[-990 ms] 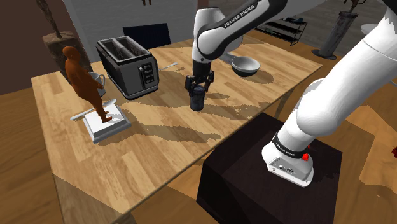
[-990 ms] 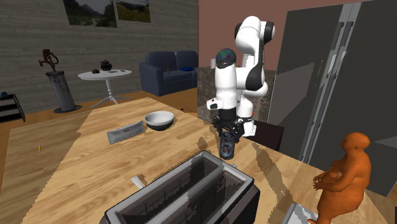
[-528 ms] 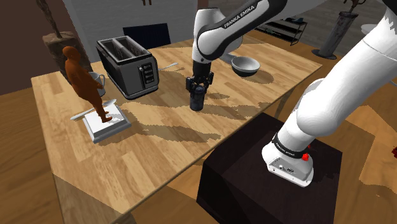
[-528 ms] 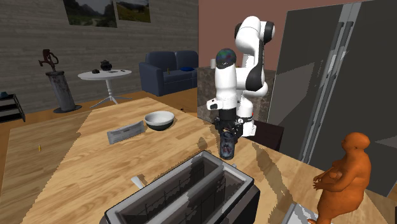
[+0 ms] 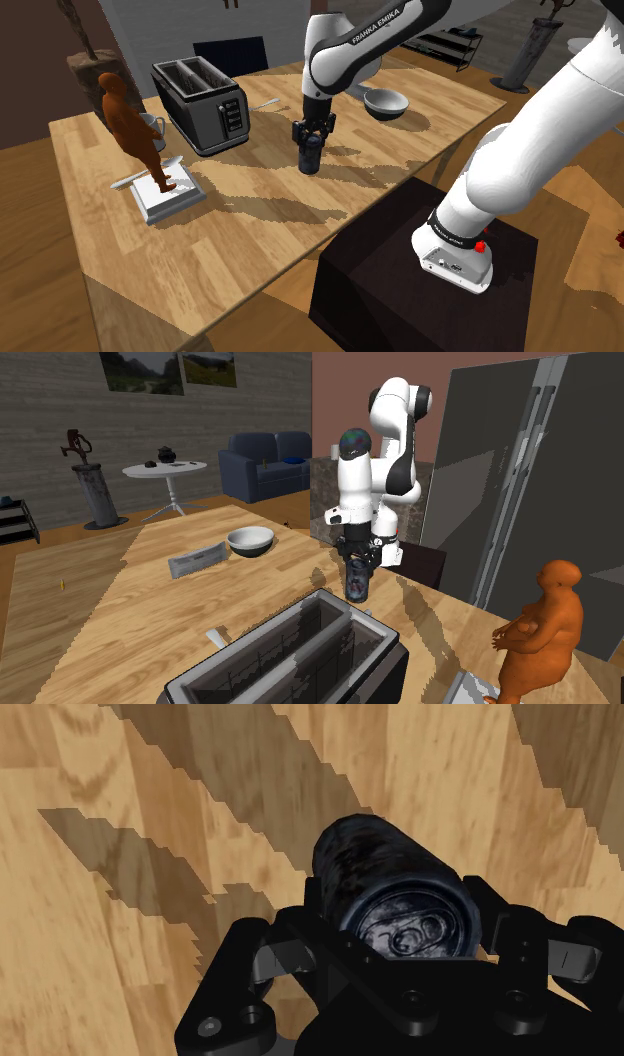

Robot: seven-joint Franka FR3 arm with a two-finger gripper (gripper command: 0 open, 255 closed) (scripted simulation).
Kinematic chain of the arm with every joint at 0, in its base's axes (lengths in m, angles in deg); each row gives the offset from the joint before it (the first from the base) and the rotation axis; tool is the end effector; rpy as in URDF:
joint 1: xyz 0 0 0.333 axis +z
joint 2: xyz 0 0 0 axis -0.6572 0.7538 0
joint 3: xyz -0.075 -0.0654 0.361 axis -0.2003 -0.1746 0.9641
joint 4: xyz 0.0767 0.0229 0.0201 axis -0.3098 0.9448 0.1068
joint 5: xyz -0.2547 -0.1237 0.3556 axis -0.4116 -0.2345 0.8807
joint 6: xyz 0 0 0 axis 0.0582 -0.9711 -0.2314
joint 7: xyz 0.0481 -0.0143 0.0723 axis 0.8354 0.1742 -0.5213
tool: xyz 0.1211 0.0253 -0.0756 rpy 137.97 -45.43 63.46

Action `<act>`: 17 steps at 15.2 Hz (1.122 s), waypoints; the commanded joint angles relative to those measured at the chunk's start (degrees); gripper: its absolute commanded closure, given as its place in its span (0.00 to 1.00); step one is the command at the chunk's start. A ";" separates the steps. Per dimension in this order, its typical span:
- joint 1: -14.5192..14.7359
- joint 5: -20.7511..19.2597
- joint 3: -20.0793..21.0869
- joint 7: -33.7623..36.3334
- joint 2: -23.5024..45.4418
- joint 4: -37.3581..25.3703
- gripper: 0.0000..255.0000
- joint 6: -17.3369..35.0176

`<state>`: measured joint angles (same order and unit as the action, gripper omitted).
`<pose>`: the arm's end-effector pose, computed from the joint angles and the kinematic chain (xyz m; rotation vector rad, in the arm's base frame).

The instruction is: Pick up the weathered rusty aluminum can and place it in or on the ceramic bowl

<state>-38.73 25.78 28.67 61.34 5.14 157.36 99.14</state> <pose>0.4736 0.0686 0.3198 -3.0254 0.3033 0.0795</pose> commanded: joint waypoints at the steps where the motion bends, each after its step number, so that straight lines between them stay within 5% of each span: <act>1: 0.04 0.03 0.04 0.03 -0.03 0.07 1.00 -0.07; 17: -0.26 -0.93 -0.36 1.49 -6.88 -6.57 1.00 -13.50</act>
<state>-38.92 24.92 28.42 62.84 -1.18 151.18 86.61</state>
